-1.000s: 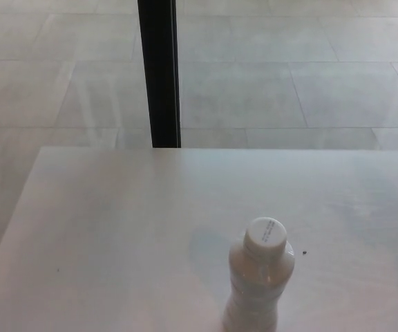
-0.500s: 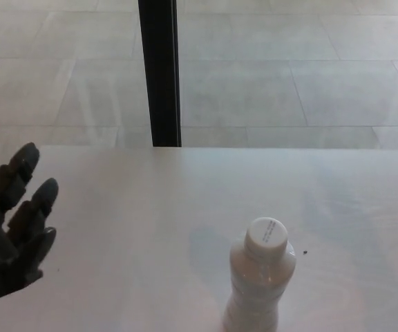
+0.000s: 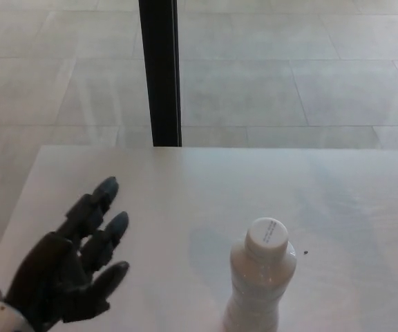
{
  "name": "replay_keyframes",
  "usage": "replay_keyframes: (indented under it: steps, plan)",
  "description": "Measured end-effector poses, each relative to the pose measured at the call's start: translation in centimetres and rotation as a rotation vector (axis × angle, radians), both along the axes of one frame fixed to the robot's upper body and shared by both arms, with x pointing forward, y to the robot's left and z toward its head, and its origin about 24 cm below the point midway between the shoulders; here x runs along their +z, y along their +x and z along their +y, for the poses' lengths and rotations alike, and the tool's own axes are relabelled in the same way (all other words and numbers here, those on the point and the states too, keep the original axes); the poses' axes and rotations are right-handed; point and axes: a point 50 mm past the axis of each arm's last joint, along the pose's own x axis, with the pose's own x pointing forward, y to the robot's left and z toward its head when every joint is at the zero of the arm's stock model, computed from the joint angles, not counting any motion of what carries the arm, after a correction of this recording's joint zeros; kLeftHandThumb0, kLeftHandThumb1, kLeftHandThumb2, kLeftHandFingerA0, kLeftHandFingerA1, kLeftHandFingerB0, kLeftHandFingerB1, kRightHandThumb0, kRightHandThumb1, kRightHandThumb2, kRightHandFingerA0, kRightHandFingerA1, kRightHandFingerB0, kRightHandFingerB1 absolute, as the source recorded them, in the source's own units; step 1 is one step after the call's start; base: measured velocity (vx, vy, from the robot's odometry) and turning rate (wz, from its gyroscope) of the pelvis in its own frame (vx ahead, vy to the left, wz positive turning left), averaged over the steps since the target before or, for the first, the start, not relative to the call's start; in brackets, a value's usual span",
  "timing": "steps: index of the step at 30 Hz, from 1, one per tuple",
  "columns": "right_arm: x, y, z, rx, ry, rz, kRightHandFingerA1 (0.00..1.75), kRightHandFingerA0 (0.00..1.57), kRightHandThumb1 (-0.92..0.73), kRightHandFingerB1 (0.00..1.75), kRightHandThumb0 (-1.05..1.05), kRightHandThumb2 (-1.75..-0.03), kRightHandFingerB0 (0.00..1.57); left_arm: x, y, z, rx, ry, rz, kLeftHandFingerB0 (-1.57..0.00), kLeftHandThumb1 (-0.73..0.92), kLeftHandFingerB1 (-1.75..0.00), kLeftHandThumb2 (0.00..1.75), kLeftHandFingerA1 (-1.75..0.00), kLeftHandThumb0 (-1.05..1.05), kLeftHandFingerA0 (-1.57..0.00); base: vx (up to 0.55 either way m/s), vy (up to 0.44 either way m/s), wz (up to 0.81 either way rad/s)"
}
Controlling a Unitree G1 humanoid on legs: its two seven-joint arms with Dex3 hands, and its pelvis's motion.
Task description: The robot uses its left hand to to lift the bottle kept on the middle of the desk and tilts it towards its right hand. It then uses its right hand to rotate its cap to open it and places the bottle and cap back on the desk
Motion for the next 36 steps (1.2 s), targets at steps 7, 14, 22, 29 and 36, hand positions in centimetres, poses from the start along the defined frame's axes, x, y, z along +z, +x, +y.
replay_keyframes:
  steps: [7, 14, 22, 29, 36]
  plan:
    - [-0.3, 0.1, 0.3, 0.001, 0.022, 0.008, 0.25, 0.01, -0.81, 0.21, -0.88, -1.22, 0.04, -1.1, -0.2, -3.3, -0.109, 0.078, 0.02, 0.0, 0.57, 0.0, 0.58, 0.0, -0.98, 0.0, 0.0, 0.0, 0.0]
    - [-0.3, 0.2, 0.5, 0.0, 0.033, 0.008, 0.28, 0.02, -0.82, 0.26, -0.91, -1.21, 0.14, -2.0, -0.6, -5.1, -0.173, 0.187, 0.026, 0.0, 0.58, 0.0, 0.59, 0.0, -0.96, 0.0, 0.0, 0.0, 0.0]
    - [0.0, 0.5, 0.7, -0.008, 0.046, -0.002, 0.41, 0.03, -0.76, 0.34, -0.84, -1.17, 0.08, -3.1, -0.9, -5.5, -0.193, 0.326, 0.019, 0.0, 0.62, 0.0, 0.6, 0.0, -1.03, 0.0, 0.0, 0.0, 0.0]
    - [0.0, 0.6, 0.8, -0.012, 0.053, -0.001, 0.52, 0.02, -0.46, 0.49, -0.37, -1.1, 0.0, -3.3, -1.1, -6.2, -0.194, 0.411, -0.026, -0.02, 0.39, -0.26, 0.88, -0.35, -0.74, 0.0, 0.0, 0.0, 0.0]
    - [-0.1, 0.6, 0.9, -0.016, 0.06, 0.0, 0.52, 0.02, -0.45, 0.49, -0.37, -1.09, 0.0, -3.1, -0.9, -8.0, -0.099, 0.364, -0.074, 0.0, 0.47, 0.0, 0.86, -0.21, -0.85, 0.0, 0.0, 0.0, 0.0]
